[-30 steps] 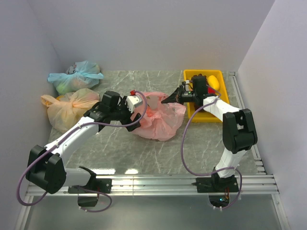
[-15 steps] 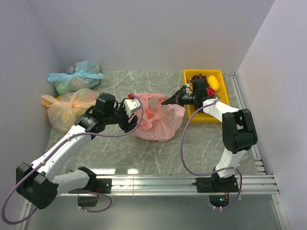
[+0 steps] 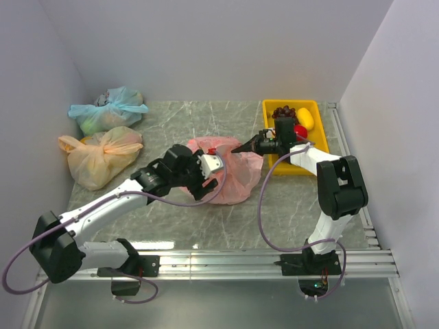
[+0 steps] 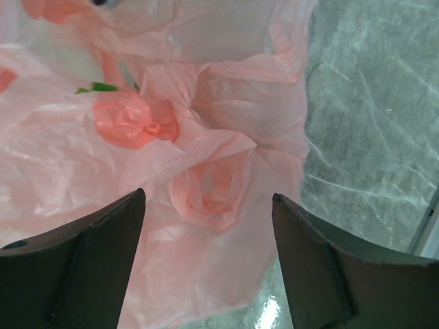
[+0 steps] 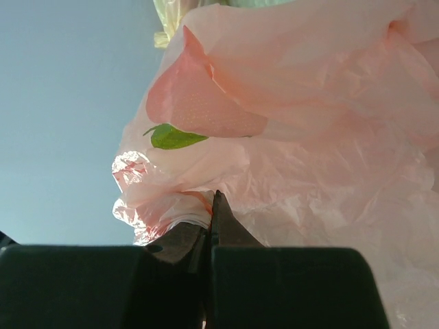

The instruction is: Place the fake fruits into the plastic bag and tie a complex knot

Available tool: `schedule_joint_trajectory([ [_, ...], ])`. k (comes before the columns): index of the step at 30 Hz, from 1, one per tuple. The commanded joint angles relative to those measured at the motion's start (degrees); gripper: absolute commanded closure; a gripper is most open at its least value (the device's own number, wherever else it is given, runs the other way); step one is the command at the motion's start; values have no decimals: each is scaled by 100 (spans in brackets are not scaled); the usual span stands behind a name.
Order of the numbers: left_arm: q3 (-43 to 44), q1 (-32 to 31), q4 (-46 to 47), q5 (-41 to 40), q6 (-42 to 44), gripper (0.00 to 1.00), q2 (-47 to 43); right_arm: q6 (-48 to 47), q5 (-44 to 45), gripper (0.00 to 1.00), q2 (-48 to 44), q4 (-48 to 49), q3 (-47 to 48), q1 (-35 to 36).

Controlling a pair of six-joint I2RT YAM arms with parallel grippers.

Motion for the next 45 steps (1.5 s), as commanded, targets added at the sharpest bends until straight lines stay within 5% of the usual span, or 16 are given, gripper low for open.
schedule_joint_trajectory([
  [1, -54, -247, 531, -621, 39, 20, 204, 199, 11, 100, -215, 205, -37, 48],
  [7, 51, -406, 505, -1133, 4, 23, 487, 51, 46, 100, -215, 57, 7, 48],
  [20, -309, -283, -427, -1027, -65, 25, -1113, 462, 257, 100, -4, 354, 209, 48],
  [30, 280, -828, 109, -1755, -954, 23, 160, 665, 301, 100, -101, 240, 113, 109],
  [41, 192, -828, 1277, -2582, -717, 20, 1478, 770, 240, 100, -145, 249, -28, 109],
  [45, 315, -714, 1296, -2627, -646, 36, 1735, 727, 205, 100, -162, 223, -63, 74],
])
